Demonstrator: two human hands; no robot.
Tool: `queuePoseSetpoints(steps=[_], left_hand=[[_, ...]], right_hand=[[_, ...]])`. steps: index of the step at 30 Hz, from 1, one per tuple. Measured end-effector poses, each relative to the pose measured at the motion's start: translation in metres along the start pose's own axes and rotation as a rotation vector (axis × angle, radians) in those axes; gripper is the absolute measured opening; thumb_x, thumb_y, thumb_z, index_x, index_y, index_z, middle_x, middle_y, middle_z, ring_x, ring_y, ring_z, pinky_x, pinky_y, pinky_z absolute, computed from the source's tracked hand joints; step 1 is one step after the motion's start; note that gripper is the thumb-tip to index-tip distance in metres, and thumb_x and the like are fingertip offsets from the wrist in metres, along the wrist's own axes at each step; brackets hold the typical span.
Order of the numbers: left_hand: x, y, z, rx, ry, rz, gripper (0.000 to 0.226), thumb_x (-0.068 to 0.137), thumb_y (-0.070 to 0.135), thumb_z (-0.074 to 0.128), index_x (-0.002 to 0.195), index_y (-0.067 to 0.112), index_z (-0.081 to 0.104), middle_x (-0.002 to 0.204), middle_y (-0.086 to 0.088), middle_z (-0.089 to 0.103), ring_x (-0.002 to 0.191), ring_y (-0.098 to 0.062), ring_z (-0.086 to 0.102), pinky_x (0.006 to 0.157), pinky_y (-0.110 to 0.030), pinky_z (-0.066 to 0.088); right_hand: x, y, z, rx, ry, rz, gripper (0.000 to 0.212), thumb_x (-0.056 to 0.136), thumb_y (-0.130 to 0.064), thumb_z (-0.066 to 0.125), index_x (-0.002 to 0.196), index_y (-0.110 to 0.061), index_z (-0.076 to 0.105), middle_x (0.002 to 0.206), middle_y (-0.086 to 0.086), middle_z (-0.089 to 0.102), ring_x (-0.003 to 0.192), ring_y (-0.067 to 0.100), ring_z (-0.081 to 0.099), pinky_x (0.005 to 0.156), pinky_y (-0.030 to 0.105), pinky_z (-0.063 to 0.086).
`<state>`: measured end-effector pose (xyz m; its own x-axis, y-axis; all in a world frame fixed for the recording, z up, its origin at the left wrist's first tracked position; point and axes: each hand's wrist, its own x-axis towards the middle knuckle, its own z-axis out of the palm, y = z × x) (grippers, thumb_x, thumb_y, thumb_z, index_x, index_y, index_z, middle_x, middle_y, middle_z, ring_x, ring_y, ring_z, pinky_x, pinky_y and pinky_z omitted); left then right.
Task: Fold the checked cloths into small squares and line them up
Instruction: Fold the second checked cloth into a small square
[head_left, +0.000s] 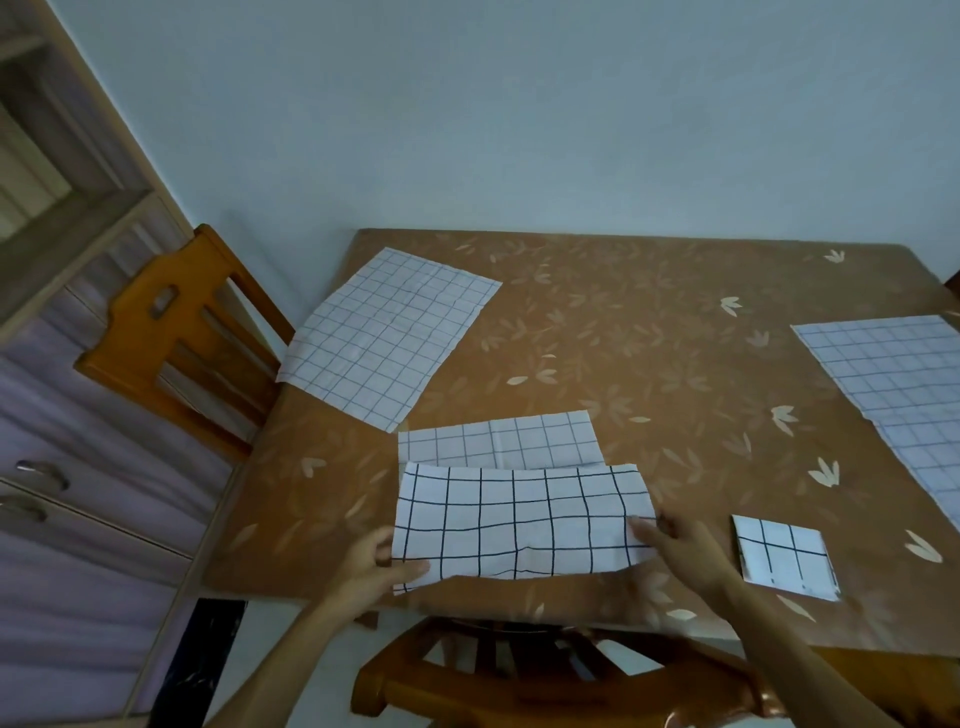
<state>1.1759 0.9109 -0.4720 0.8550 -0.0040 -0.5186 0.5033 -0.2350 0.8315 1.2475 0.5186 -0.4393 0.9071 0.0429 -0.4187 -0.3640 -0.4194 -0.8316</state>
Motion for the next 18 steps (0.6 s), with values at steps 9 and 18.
queuePoseSetpoints(steps=[9,18], left_hand=[[0.006,-0.016,-0.004,-0.085,0.258,-0.089,0.039,0.080,0.025,0.082,0.116,0.017,0.068,0.112,0.002,0.073,0.110,-0.020,0.066,0.090,-0.041,0.057],[0.018,-0.011,0.001,-0.105,0.198,-0.072,0.048,0.088,0.027,0.073,0.129,0.032,0.050,0.103,0.005,0.071,0.096,-0.010,0.068,0.073,-0.021,0.053]], right_hand=[[0.024,0.021,0.009,-0.221,-0.231,-0.034,0.010,0.085,-0.023,0.074,0.090,-0.015,0.073,0.086,0.000,0.075,0.082,0.014,0.071,0.080,0.043,0.057],[0.049,0.037,0.017,-0.280,0.079,0.077,0.025,0.092,-0.025,0.065,0.067,-0.017,0.065,0.062,0.000,0.065,0.064,0.017,0.063,0.059,0.032,0.047]])
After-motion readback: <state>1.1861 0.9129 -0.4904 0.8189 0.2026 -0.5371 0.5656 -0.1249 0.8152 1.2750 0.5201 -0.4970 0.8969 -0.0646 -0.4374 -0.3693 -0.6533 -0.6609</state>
